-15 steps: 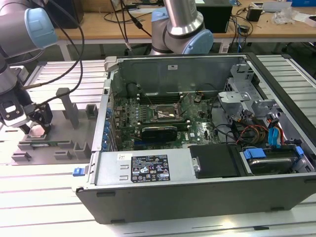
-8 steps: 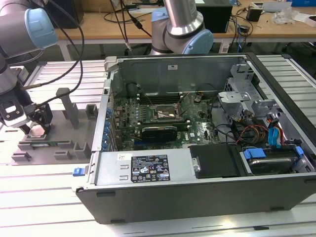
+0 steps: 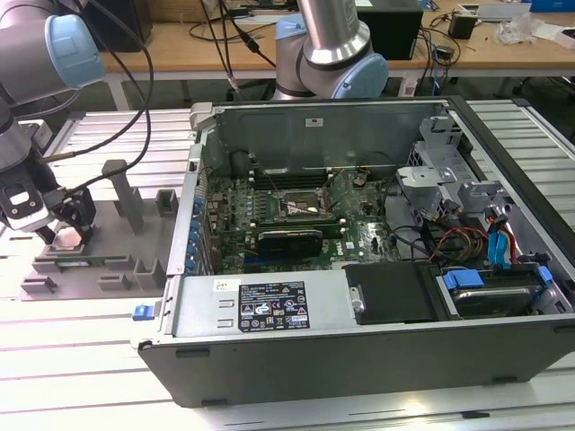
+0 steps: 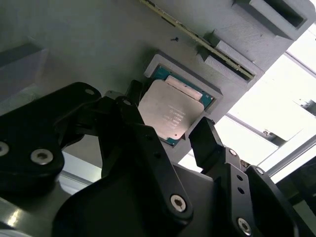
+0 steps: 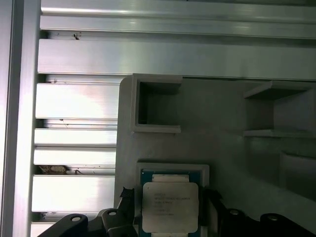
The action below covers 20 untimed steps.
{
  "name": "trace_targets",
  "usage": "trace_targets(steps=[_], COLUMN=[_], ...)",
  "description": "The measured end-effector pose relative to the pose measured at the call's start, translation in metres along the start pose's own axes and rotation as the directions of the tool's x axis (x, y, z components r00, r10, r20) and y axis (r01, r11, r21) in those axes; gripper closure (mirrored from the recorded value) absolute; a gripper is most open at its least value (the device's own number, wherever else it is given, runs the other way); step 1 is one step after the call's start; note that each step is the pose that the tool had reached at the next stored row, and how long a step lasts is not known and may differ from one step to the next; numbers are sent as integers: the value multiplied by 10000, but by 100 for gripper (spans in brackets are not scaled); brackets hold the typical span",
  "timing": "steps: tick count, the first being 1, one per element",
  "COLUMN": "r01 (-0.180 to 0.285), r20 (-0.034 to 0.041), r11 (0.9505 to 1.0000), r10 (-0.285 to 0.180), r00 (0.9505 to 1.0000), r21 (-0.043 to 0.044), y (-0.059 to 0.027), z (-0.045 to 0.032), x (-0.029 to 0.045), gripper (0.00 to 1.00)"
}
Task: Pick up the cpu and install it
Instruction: 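Pick up the cpu and move it towards the insertion slot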
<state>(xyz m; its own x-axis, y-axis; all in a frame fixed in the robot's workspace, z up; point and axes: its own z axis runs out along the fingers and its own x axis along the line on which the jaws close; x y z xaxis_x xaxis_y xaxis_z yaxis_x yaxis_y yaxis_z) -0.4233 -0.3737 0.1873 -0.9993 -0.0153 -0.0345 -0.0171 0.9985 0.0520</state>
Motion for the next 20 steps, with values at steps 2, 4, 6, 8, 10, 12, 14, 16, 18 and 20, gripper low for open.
trace_targets(steps=[2,4,6,8,10,12,14,16,18,20], r01=[0,0,-1,-3,-1,-1,-1,-1,-1,-1], r20=[0,1,-1,-3,0,-1,0,-1,0,-1], r11=[10000,10000,10000,10000,10000,10000,10000,10000,10000,10000], r10=[0,0,1,3,1,1,1,1,1,1], r00=[10000,10000,10000,10000,10000,10000,10000,10000,10000,10000], r21=[0,0,1,2,1,1,1,1,1,1], y=[0,0,1,1,0,0,0,0,0,0], z=[-3,-4,-6,-6,-5,-5,-5,-5,-5,-5], x=[0,0,0,-1,-3,-3,-3,-3,-4,-4], gripper=[34,34,34,34,34,34,35,35,42,42])
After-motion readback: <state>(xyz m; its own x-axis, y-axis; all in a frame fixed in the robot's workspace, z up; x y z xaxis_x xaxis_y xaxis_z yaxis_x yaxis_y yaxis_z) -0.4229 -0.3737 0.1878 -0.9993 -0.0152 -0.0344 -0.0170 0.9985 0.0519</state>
